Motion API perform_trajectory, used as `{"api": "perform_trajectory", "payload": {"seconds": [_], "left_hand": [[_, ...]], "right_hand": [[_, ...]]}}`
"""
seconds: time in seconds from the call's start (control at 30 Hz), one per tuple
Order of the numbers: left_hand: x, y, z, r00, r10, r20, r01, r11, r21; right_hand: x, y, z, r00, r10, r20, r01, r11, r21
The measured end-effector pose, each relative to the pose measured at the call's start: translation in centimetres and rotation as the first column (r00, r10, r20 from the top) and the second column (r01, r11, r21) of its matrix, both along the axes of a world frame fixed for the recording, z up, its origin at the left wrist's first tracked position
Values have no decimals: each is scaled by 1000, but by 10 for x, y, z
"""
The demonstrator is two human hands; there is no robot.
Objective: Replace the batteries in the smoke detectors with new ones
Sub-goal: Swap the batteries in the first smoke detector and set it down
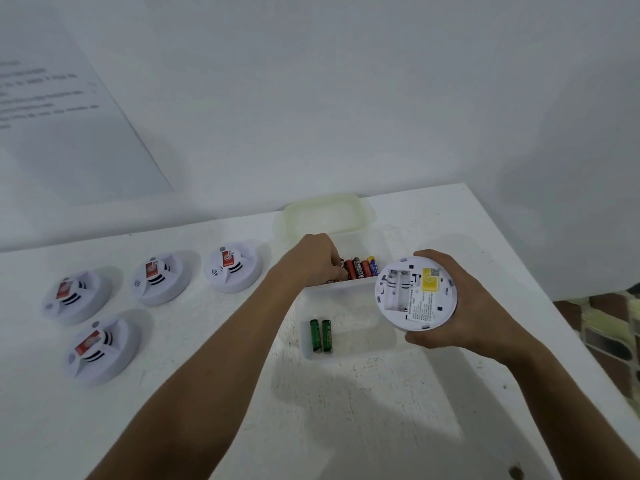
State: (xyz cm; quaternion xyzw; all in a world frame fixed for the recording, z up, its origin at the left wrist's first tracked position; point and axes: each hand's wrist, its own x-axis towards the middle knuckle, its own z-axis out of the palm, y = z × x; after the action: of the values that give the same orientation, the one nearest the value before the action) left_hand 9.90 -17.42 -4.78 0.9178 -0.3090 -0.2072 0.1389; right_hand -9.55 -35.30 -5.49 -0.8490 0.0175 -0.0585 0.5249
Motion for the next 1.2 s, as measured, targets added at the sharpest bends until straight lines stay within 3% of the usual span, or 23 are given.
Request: {"api": "perform_trajectory", "payload": {"seconds": [0.1,0.2,0.33,0.43,0.73,0.87,1.03,1.2], "left_hand": [[-3,0,1,999,42,-9,-42,998,-47],[-9,2,10,986,168,-6,-165,961,-223],[-37,6,40,957,290,-10,-235,756,-611],[-65,8,55,976,207,-68,-190,655,-732],[-84,10,36,991,92,-96,-133,698,-703],[-85,10,31,997,-37,67,69,810,-582],[-80,22,28,972,-197,-131,114,877,-467],[-69,25,19,963,-261,-61,202,855,-478]], "right_hand": [[1,0,-1,1000,-2,-5,2,1000,3],[4,1,2,1000,2,15,-2,1000,11],[9,3,3,999,15,33,-15,1000,11],[12,7,4,999,19,41,-19,1000,0],[14,12,4,996,44,74,-46,999,19],[13,13,7,995,49,89,-50,999,3],[11,7,6,996,33,88,-36,999,26],[12,8,9,999,44,26,-45,999,19]]}}
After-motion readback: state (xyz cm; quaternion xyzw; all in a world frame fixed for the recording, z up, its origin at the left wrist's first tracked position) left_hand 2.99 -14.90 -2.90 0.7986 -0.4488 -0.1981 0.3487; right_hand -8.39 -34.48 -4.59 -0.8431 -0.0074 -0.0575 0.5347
